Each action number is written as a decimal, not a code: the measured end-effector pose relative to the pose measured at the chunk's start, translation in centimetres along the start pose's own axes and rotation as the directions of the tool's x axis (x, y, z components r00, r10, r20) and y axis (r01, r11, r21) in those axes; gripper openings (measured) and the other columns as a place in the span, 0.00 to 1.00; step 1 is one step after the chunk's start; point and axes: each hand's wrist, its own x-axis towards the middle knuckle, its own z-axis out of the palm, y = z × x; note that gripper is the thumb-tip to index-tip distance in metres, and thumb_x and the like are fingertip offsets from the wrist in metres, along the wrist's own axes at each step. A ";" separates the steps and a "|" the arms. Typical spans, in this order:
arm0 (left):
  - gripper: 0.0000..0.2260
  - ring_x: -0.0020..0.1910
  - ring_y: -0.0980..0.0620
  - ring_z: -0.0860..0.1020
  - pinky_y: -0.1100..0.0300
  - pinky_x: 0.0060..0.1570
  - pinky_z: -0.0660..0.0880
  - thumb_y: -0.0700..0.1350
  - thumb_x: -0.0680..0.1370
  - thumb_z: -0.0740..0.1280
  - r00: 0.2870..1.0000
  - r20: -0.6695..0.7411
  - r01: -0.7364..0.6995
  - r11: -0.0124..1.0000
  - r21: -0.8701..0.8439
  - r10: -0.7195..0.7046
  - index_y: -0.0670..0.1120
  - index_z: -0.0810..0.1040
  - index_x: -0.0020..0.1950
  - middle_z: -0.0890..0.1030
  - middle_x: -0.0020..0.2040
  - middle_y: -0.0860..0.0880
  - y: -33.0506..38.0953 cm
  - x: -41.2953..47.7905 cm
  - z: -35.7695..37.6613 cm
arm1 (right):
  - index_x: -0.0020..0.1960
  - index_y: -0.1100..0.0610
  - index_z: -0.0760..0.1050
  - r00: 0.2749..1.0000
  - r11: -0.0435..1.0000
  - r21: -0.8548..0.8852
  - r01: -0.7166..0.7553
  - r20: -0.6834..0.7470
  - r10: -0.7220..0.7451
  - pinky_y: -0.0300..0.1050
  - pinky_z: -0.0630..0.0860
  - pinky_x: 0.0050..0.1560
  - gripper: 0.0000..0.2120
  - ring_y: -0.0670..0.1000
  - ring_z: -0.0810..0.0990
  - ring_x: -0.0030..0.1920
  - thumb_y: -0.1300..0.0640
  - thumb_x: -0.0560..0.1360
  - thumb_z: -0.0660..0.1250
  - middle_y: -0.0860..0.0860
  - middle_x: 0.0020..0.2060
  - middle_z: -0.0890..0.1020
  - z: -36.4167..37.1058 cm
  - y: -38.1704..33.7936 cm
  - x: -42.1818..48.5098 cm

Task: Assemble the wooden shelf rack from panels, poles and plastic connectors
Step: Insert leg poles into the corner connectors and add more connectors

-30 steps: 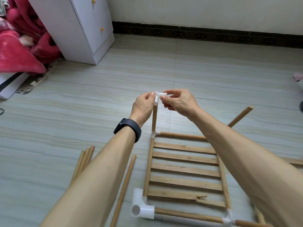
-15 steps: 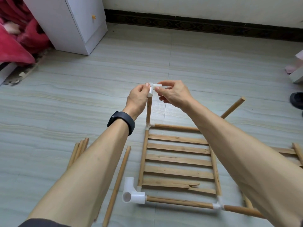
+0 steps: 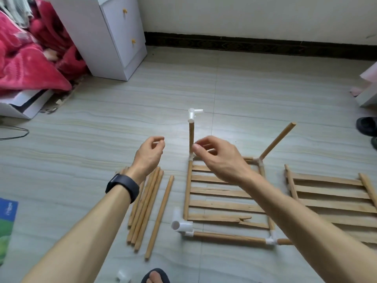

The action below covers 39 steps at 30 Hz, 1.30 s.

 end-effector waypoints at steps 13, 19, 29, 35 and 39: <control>0.16 0.59 0.49 0.78 0.54 0.61 0.75 0.50 0.79 0.65 0.866 -0.008 0.438 0.751 0.494 -0.500 0.52 0.75 0.66 0.79 0.63 0.48 -22.4 -18.4 -6.9 | 0.65 0.48 0.71 0.907 0.649 -0.642 0.409 0.364 -0.211 0.51 0.77 0.52 0.12 0.54 0.74 0.54 0.52 0.82 0.61 0.49 0.65 0.73 11.8 1.9 -7.8; 0.26 0.63 0.49 0.77 0.54 0.61 0.75 0.60 0.72 0.73 0.821 0.147 0.333 0.672 0.662 -0.552 0.57 0.73 0.68 0.76 0.65 0.51 -25.1 -20.8 -3.6 | 0.62 0.47 0.74 0.921 0.663 -0.643 0.384 0.321 -0.223 0.51 0.77 0.49 0.11 0.55 0.76 0.53 0.53 0.80 0.64 0.49 0.62 0.74 12.4 2.8 -6.8; 0.13 0.56 0.46 0.79 0.54 0.55 0.78 0.38 0.79 0.61 0.868 0.044 0.313 0.614 0.725 -0.494 0.53 0.78 0.57 0.81 0.58 0.48 -26.1 -21.0 -2.2 | 0.59 0.47 0.74 0.926 0.685 -0.624 0.377 0.278 -0.256 0.49 0.77 0.44 0.09 0.52 0.75 0.51 0.52 0.79 0.66 0.47 0.58 0.74 12.1 3.7 -7.2; 0.09 0.50 0.48 0.81 0.56 0.53 0.78 0.37 0.77 0.64 0.849 0.007 0.483 0.782 0.394 -0.528 0.50 0.80 0.50 0.83 0.50 0.47 -24.0 -20.8 -5.0 | 0.59 0.45 0.72 0.922 0.683 -0.620 0.386 0.280 -0.267 0.45 0.72 0.42 0.10 0.51 0.75 0.51 0.50 0.78 0.66 0.46 0.59 0.73 11.7 4.3 -7.6; 0.08 0.44 0.50 0.81 0.56 0.48 0.79 0.36 0.78 0.68 0.874 0.034 0.485 0.870 -0.089 -0.484 0.47 0.80 0.54 0.83 0.50 0.43 -17.9 -19.0 -7.9 | 0.64 0.45 0.73 0.917 0.675 -0.631 0.382 0.351 -0.191 0.51 0.74 0.60 0.15 0.54 0.72 0.64 0.44 0.79 0.64 0.47 0.67 0.72 11.5 3.1 -7.5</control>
